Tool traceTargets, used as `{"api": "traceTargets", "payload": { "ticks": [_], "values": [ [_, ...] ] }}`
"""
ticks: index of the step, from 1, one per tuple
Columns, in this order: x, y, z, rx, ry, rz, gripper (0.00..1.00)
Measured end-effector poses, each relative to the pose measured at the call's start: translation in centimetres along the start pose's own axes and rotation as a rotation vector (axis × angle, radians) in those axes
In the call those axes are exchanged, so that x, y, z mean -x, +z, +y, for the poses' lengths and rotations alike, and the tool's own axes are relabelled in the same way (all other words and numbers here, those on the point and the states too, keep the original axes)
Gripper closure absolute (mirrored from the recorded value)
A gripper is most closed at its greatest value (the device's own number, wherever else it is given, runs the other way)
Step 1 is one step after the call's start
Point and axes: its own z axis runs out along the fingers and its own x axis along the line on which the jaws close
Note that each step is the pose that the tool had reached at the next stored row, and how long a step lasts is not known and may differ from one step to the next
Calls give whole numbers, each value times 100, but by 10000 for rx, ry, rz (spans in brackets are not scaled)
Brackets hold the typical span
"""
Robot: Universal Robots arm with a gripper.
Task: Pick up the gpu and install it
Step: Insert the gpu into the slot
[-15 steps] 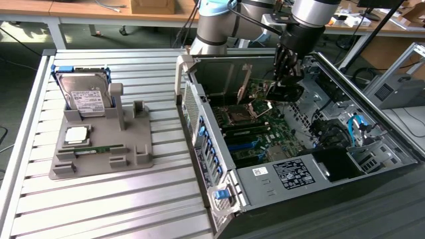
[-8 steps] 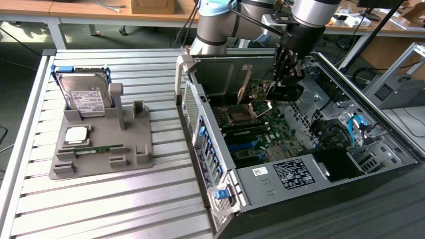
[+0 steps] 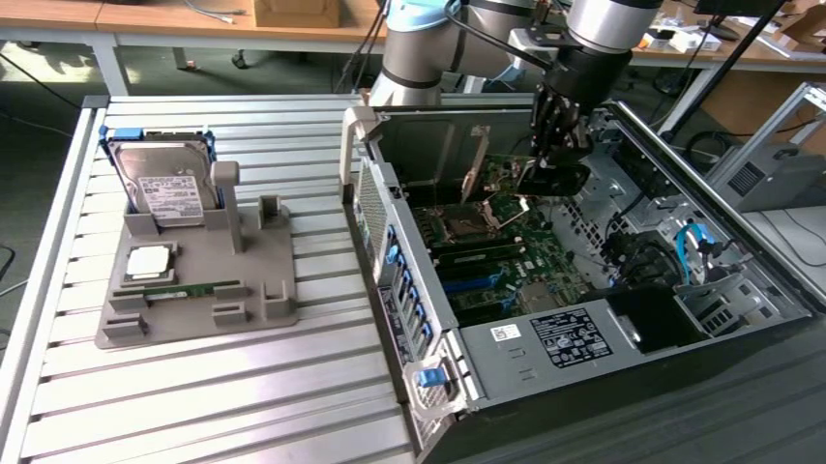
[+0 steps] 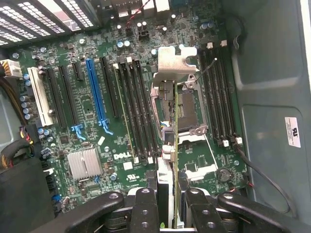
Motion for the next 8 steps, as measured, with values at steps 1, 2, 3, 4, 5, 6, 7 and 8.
{"api": "traceTargets", "payload": {
  "ticks": [1,2,3,4,5,6,7,8],
  "values": [
    [0,0,0,0,-31,-1,73],
    [0,0,0,1,-61,-1,73],
    [0,0,0,1,-92,-2,73],
    [0,0,0,1,-121,-3,73],
    [0,0,0,2,-153,-4,73],
    [0,0,0,2,-180,-5,73],
    [0,0,0,2,-218,-6,73],
    [0,0,0,2,-255,-7,73]
  ]
}}
